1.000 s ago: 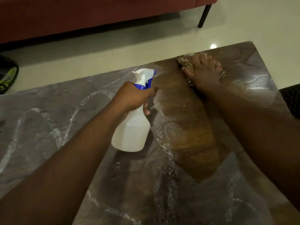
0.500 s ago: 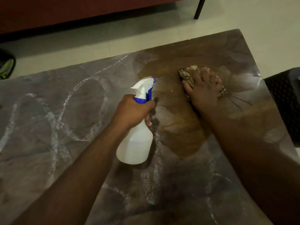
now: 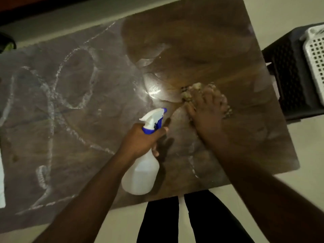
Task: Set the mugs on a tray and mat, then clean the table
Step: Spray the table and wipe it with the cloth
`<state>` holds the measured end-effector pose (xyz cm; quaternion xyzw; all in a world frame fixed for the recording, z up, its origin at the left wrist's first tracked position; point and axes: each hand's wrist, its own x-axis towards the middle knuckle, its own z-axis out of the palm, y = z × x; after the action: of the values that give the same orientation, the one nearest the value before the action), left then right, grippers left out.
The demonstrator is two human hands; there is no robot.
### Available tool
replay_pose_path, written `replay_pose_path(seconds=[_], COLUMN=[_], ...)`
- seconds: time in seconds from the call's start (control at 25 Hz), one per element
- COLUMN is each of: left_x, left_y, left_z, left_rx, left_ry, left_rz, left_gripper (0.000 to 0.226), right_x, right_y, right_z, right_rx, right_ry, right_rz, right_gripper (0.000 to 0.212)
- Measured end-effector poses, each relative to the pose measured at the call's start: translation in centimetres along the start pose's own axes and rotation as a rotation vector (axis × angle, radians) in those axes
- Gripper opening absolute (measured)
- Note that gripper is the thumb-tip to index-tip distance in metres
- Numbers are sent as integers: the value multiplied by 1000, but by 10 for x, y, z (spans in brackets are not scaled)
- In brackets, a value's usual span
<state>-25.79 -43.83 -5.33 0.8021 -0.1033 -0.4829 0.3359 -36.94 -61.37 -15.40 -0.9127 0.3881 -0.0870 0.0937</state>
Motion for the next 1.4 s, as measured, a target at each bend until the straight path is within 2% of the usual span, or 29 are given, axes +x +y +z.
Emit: replay_pose_path(seconds=[0.08,0.12,0.16,0.2,0.24,0.32,0.36,0.4,0.44,0.52,0.56,0.6,0.68,0.72,0.76,0.8,0.84,0.88,0.92,0.96,1.0,1.08,1.12,1.16,1.2,1.28,1.4], left_x=[-21,-29,-34,-41,-43,-38,-35,-33,-31,-31,-34,-37,-43,-48,-54,-61,-68,-74,-80,-84,-87,-88,-88,-86,-84,-74,-66], left_y=[-12,-16,-20,-23,-24,-22,-22,-21,-21,-24,-26,-31,-43,-48,-53,-58,-64,-71,-75,-81,-87,-95,-97,-98,-98,-96,-90], left_z=[17,22,27,35,40,51,58,64,69,73,71,67,58,56,53,53,52,48,42,33,23,5,-3,-11,-18,-33,-60], left_rx=[-26,-25,-17,-4,9,22,5,-20,-35,-46,-58,-63,-76,-88,-98,-92,-80,-77,-87,-102,-105,-103,-115,-133,-155,-251,-323], left_ry=[22,41,62,78,86,99,100,102,108,100,97,99,108,111,112,113,115,119,126,133,140,156,179,224,289,362,312], left_rz=[-39,-57,-65,-58,-36,10,23,29,27,21,20,25,20,8,-6,-21,-31,-41,-47,-51,-45,-12,8,39,59,54,8], left_gripper=[30,35,37,30,27,17,15,14,16,22,25,25,24,24,23,22,20,18,17,18,19,11,11,18,22,15,23], right_x=[-66,-93,-104,-106,-100,-83,-83,-95,-117,-156,-158,-154,-136,-129,-132,-144,-166,-190,-202,-196,-182,-143,-129,-127,-134,-163,-187], right_y=[-7,11,37,58,69,51,30,10,0,27,54,71,71,48,20,-6,-21,-20,-2,22,36,34,12,-17,-47,-73,-71], right_z=[4,-5,-13,-18,-22,-22,-17,-11,-4,-6,-12,-18,-21,-20,-14,-6,0,4,0,-3,-7,-11,-9,-5,-3,2,-6], right_rx=[28,23,0,-36,-59,-58,-21,21,53,34,-10,-41,-72,-60,-15,26,58,60,10,-76,-133,-136,-73,-52,-57,-20,-54], right_ry=[-69,-121,-132,-113,-84,-25,-4,5,-8,-99,-112,-111,-29,21,42,32,-23,-84,-119,-108,-122,-89,-86,-55,-13,-36,-52], right_rz=[-377,-533,-601,-568,-415,-18,44,-27,-187,-459,-478,-386,26,179,189,45,-188,-405,-542,-592,-483,5,166,169,83,-132,-255], right_gripper=[50,49,49,49,49,47,47,47,46,41,43,44,45,46,48,49,49,48,47,48,47,47,47,48,48,48,47])
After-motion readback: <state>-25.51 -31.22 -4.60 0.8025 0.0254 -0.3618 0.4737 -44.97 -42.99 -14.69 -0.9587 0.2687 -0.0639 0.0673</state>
